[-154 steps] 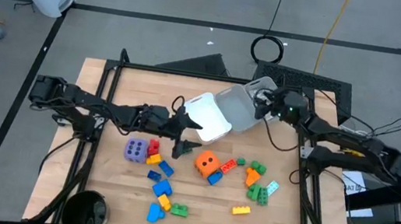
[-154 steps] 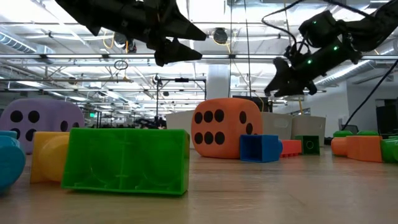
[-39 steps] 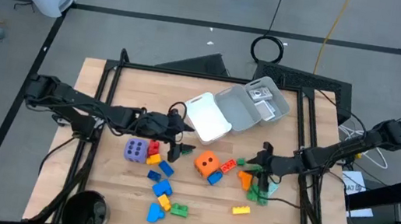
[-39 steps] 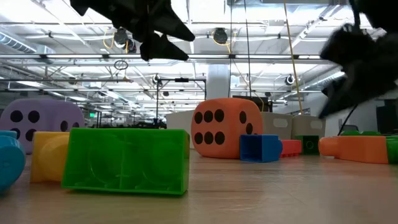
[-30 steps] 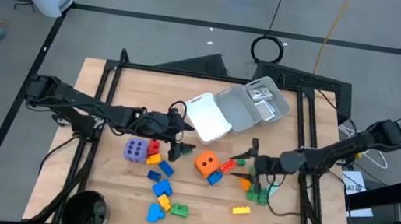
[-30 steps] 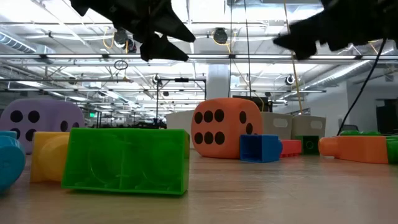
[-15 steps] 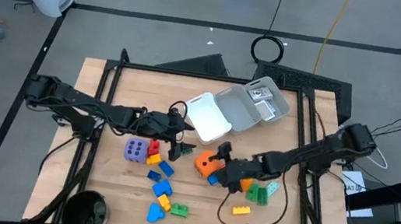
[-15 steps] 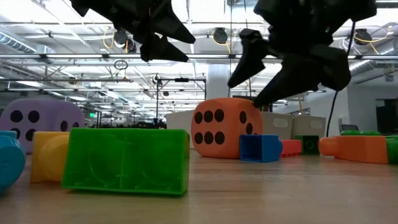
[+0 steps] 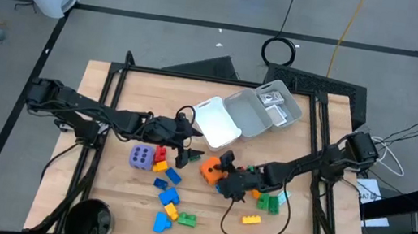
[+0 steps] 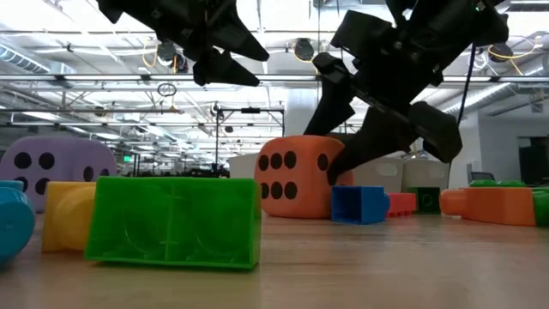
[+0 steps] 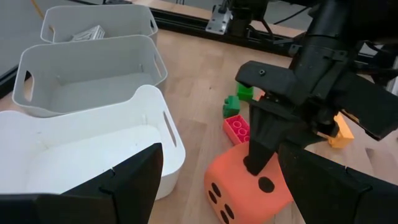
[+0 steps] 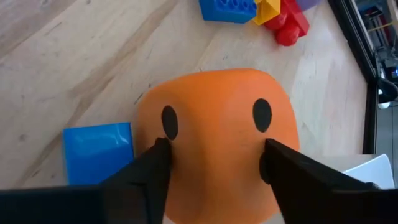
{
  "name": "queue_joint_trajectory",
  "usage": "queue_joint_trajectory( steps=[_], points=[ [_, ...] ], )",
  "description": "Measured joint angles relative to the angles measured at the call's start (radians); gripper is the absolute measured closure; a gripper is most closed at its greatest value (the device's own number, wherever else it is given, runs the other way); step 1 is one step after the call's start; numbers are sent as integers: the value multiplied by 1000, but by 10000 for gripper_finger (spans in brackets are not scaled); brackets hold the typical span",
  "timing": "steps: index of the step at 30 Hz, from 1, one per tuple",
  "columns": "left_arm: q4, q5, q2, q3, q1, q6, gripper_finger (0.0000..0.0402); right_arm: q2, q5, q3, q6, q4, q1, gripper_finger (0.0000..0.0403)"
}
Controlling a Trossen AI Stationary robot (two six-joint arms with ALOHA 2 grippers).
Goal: Pick & Place Toys
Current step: Put the orange die into the left grey bin
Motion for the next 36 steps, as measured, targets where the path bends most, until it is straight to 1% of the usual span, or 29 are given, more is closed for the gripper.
queue_joint_trajectory(
  steps=[4,7,11,15,18,20,23,27,30,34,36],
  points=[
    [0,0,0,0,0,-1,78,-6,-4,-2,0,-4,0,265],
    [0,0,0,0,0,-1,78,-6,-7,-3,-5,-2,0,294],
    [0,0,0,0,0,-2,78,-10,-9,-4,-16,8,0,295],
    [0,0,0,0,0,-2,78,-40,-7,-8,-29,36,10,301],
    [0,0,0,0,0,-2,78,-99,-7,-12,-51,35,18,316],
    [-1,0,0,0,0,-1,78,-144,-4,-8,-43,49,19,318],
    [-1,0,0,0,0,-1,78,-212,3,-8,-1,27,19,319],
    [-1,0,0,0,0,-1,78,-308,20,-8,11,-13,16,319],
    [-1,0,0,0,0,-1,78,-366,89,-8,14,-64,1,319],
    [-2,0,0,0,0,-1,78,-431,201,-8,16,-147,-47,319],
    [-1,0,0,0,0,-1,78,-455,226,-16,13,-175,-84,321]
  ],
)
